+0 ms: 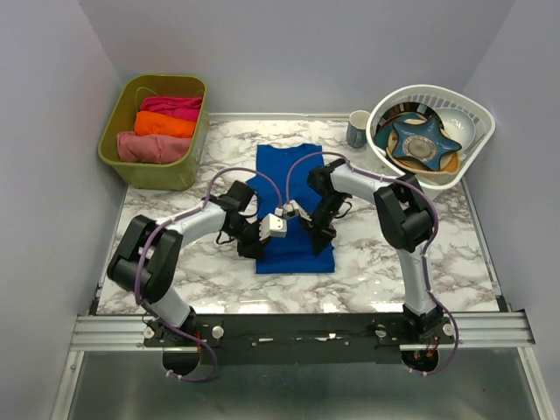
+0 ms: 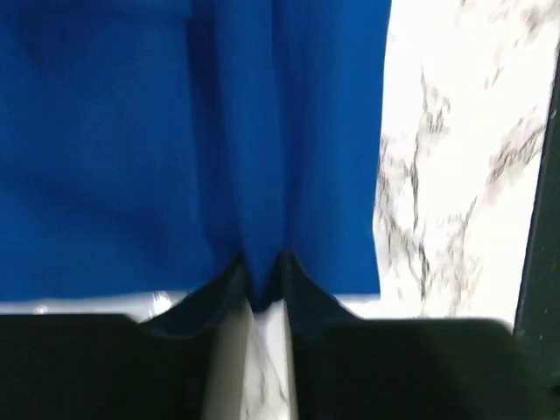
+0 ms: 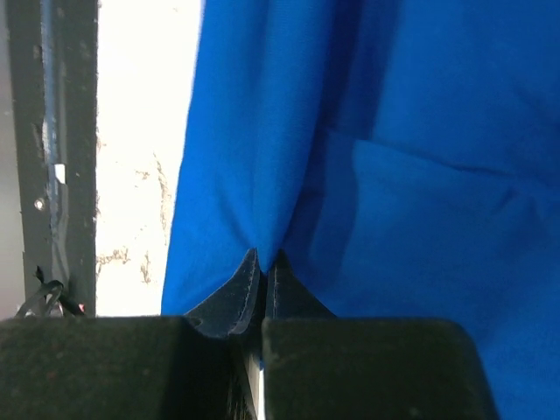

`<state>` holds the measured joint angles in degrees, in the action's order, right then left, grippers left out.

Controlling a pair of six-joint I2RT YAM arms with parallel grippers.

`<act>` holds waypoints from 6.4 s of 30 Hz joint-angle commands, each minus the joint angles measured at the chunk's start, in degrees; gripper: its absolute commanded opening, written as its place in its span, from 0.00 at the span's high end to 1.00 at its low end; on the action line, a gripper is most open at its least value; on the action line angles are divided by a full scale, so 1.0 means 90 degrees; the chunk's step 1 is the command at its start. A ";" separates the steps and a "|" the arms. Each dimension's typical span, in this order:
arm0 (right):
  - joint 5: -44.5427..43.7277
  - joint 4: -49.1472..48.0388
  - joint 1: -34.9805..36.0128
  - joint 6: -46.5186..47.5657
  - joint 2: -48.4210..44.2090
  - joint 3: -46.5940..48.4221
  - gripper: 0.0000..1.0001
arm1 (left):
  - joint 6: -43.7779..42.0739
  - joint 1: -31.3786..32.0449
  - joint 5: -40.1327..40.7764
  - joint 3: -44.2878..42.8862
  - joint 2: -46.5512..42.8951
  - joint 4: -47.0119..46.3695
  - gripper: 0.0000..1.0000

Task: Roll the t-shirts
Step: Roll the T-shirt to the center of the board.

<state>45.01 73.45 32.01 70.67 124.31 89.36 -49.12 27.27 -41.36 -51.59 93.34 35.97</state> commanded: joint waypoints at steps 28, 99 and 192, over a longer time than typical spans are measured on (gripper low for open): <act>-0.0588 0.0022 0.0213 -0.0870 0.0358 0.0969 0.96 | -0.0069 0.2195 0.2438 0.3984 -0.4716 -0.4660 0.31; -0.2502 -0.7800 0.1638 -0.2491 -0.5346 -0.5749 0.06 | -0.0011 0.0965 0.0348 0.0616 -0.1436 -0.1310 1.00; 0.0721 -0.0995 0.0057 -0.0627 -0.2212 -0.2196 0.96 | -0.1582 -0.0353 -0.1947 -0.1649 0.1298 0.3542 1.00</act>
<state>49.39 49.06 34.50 58.26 99.11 63.86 -57.25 26.94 -57.91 -62.92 100.47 57.87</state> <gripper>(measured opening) 0.058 0.029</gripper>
